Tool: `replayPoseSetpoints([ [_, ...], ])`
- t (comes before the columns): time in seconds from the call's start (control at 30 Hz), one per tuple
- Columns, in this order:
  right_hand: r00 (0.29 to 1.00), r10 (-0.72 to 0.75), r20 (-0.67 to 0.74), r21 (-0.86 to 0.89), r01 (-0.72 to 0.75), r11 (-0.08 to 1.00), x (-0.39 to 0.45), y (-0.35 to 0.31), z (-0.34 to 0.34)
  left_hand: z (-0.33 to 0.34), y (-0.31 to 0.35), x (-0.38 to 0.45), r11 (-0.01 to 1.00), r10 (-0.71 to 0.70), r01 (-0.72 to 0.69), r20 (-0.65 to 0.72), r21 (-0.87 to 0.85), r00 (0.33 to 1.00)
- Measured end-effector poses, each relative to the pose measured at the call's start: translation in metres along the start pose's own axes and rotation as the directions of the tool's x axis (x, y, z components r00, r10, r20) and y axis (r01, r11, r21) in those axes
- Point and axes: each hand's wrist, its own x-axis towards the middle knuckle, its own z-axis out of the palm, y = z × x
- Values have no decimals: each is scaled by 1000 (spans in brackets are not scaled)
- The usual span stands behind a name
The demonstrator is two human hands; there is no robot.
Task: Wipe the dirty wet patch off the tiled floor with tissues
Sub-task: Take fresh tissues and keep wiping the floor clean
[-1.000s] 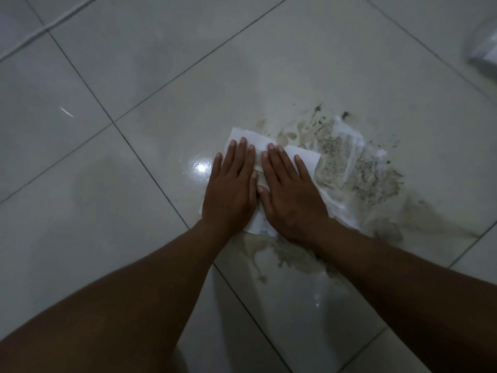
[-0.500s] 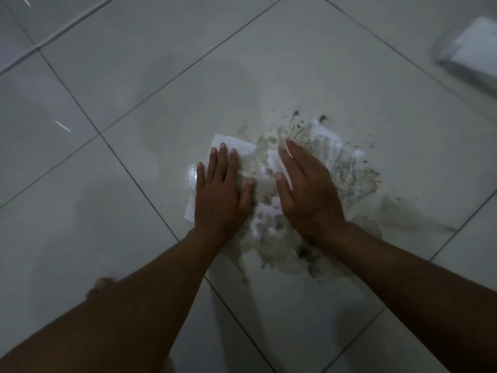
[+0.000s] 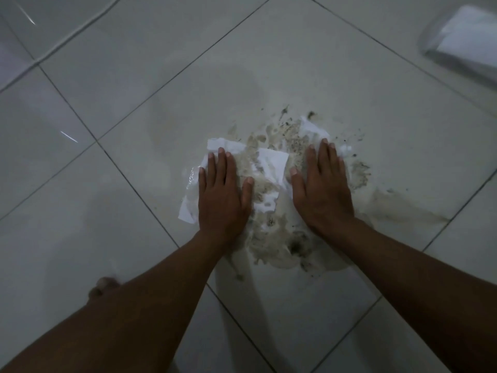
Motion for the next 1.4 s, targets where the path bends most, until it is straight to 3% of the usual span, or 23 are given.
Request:
replayPoseSetpoints([
  [0.17,983,-166,78,105,157,982,-19,-18,3,5,15,-4,991,124,-122,28,-64,992],
  [0.3,982,-189,11,229,182,956,-21,-20,-2,-1,15,-8,966,239,-233,41,-116,970],
  [0.4,983,-156,-98,218,174,960,-8,-22,-5,-8,8,-14,999,48,-47,-24,18,999],
  [0.5,998,-57,16,218,52,975,9,-35,-2,-6,6,-28,989,-134,133,5,57,991],
  [0.6,992,-56,110,146,39,989,14,-43,4,2,10,-34,989,-145,144,19,32,989],
  [0.7,964,-224,144,121,207,971,-1,-44,8,2,11,-34,994,-110,110,28,2,994],
  [0.8,923,-370,106,223,340,913,-23,-40,6,-1,2,-36,997,45,-42,54,-65,998],
  [0.87,953,-300,42,281,277,919,-33,-36,3,-7,-10,-33,981,146,-136,71,-138,987],
  [0.97,997,-74,-25,163,77,984,-47,-41,2,-17,-28,-20,955,265,-247,100,-163,959],
  [1.1,995,24,101,52,-30,998,-57,-55,11,-20,-30,-3,955,269,-250,112,-161,957],
  [1.2,994,69,86,47,-73,996,-55,-63,15,-12,-14,-5,955,264,-245,105,-170,959],
  [1.3,998,14,56,235,-27,972,-53,-67,13,-6,5,-10,925,304,-264,114,-273,946],
  [1.4,993,-96,69,524,46,850,-52,-66,6,-7,8,-9,899,328,-274,111,-341,938],
])
